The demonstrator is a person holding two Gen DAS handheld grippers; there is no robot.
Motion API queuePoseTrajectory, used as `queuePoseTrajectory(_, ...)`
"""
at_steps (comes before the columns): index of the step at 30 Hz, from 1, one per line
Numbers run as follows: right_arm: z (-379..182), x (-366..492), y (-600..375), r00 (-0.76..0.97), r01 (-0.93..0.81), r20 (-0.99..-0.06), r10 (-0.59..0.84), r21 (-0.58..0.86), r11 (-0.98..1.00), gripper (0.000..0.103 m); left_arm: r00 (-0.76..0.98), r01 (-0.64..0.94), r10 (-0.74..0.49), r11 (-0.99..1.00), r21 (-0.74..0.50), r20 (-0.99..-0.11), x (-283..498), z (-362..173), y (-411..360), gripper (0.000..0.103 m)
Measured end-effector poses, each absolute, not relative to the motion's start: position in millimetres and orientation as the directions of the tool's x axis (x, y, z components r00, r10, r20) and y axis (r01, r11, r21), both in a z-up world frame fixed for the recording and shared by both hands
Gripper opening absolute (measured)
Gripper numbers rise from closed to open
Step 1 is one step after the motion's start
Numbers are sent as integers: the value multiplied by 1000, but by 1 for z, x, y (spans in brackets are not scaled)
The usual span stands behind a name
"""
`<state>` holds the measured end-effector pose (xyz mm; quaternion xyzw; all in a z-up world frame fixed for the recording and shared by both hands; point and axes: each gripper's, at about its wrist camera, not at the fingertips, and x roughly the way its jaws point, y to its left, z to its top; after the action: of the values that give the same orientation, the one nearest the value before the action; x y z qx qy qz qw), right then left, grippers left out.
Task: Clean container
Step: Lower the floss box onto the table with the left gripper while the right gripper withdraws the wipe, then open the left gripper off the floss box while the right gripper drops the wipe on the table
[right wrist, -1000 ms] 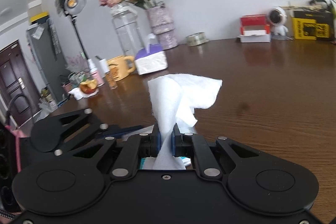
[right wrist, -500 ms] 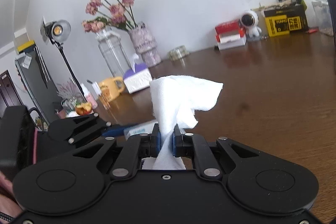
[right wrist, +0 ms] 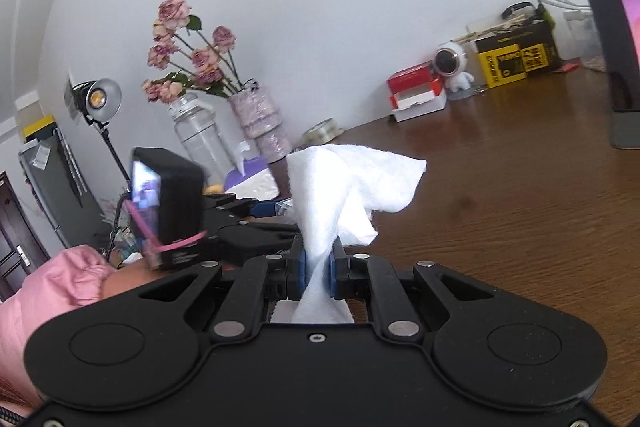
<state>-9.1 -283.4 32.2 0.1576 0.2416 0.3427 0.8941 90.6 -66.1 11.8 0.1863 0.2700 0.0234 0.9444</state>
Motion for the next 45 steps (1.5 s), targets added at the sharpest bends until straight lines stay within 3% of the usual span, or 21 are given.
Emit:
queuePoseTrajectory(4,35,-11,-289,664,-526,-307,682,457,718,12,845,3,191,933,360,-500,100,10,-68,56)
queuePoseTrajectory(10,39,-2,-292,676,-512,-302,672,464,723,12,800,12,149,965,264,-582,105,10,-61,59)
queuePoseTrajectory(12,40,0,-289,676,-511,-306,670,460,726,12,794,11,137,971,240,-592,105,11,-57,67)
queuePoseTrajectory(14,41,4,-287,678,-510,-315,664,449,734,12,804,13,117,977,214,-583,100,18,-51,87)
queuePoseTrajectory(16,42,13,-284,684,-503,-331,650,432,749,12,823,16,93,982,188,-560,91,28,-43,92)
queuePoseTrajectory(18,40,26,-277,690,-479,-368,623,413,775,12,847,9,87,984,178,-524,77,41,-35,103)
queuePoseTrajectory(24,31,69,-253,701,-406,-476,531,346,846,12,892,11,55,990,142,-448,41,74,-13,103)
queuePoseTrajectory(36,14,142,-210,694,-276,-644,323,176,945,13,892,65,37,976,209,-451,35,63,-17,103)
queuePoseTrajectory(38,13,141,-209,697,-266,-649,304,159,951,33,892,72,27,977,200,-451,34,63,-19,103)
queuePoseTrajectory(39,14,138,-209,702,-260,-646,300,159,952,53,894,75,22,977,199,-447,32,63,-20,103)
queuePoseTrajectory(40,17,133,-212,710,-262,-634,306,166,951,64,897,79,18,977,200,-442,30,63,-19,103)
queuePoseTrajectory(41,20,127,-214,718,-264,-621,314,173,949,68,899,81,16,976,202,-438,26,63,-18,103)
queuePoseTrajectory(43,28,106,-222,730,-283,-592,342,194,939,96,895,83,14,977,196,-446,17,61,-18,103)
queuePoseTrajectory(45,31,88,-227,736,-295,-577,355,199,935,103,883,98,-8,981,168,-469,8,55,-17,103)
